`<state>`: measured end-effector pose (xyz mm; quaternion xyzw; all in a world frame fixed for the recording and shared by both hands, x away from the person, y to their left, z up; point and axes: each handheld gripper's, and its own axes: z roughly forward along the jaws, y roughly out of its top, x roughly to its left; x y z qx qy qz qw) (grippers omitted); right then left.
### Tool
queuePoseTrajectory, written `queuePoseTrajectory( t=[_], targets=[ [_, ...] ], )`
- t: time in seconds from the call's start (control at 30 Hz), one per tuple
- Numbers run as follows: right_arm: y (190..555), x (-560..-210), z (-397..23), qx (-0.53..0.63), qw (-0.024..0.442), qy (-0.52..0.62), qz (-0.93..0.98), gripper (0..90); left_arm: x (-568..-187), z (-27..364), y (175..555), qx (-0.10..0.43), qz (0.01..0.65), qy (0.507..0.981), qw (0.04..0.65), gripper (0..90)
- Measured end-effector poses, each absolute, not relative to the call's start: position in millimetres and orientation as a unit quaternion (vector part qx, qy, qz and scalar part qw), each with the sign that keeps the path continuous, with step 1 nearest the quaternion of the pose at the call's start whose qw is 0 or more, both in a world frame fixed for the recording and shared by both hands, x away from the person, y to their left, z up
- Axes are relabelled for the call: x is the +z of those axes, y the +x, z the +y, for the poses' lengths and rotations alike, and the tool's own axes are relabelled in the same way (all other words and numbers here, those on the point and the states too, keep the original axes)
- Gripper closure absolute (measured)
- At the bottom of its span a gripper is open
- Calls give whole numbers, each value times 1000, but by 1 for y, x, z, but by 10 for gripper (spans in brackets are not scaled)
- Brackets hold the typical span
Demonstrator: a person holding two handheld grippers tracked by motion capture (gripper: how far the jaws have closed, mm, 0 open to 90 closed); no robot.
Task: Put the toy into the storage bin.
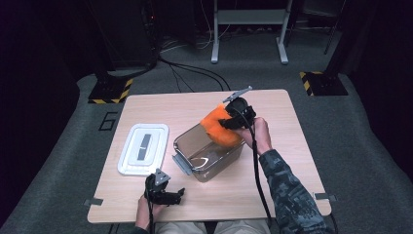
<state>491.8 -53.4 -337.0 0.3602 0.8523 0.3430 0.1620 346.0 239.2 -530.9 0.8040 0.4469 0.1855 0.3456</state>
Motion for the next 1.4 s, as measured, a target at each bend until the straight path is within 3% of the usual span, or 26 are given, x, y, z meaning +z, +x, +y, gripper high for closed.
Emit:
queuePoseTrajectory(
  t=[1.03,1.4],
  targets=[
    [499,-373,-47,323,138,359,865,576,-531,240,346,189,443,806,344,49],
    [503,-390,-38,290,142,369,872,377,-531,240,346,192,443,805,345,49]
  ],
)
